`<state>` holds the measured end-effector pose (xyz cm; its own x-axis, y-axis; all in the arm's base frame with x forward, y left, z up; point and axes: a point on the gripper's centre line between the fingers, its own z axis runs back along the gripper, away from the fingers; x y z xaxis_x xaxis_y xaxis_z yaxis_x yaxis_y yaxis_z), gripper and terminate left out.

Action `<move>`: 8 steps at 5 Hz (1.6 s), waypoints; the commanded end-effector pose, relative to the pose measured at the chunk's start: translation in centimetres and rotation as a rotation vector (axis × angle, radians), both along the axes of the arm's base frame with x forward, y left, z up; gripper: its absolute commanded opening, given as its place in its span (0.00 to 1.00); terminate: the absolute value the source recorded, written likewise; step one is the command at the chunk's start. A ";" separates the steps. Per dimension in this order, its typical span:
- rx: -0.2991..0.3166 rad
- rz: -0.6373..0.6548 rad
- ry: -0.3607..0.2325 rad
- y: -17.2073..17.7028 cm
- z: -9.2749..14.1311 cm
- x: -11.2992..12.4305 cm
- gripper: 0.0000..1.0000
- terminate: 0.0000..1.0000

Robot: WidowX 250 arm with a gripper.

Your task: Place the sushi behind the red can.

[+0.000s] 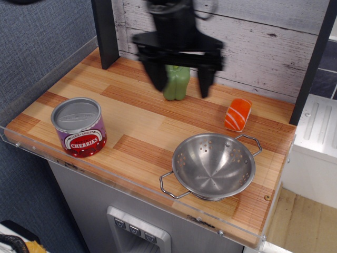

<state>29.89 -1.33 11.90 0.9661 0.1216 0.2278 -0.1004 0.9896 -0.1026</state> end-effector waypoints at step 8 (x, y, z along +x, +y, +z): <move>0.145 -0.170 0.088 -5.5 -9.0 8.9 1.00 0.00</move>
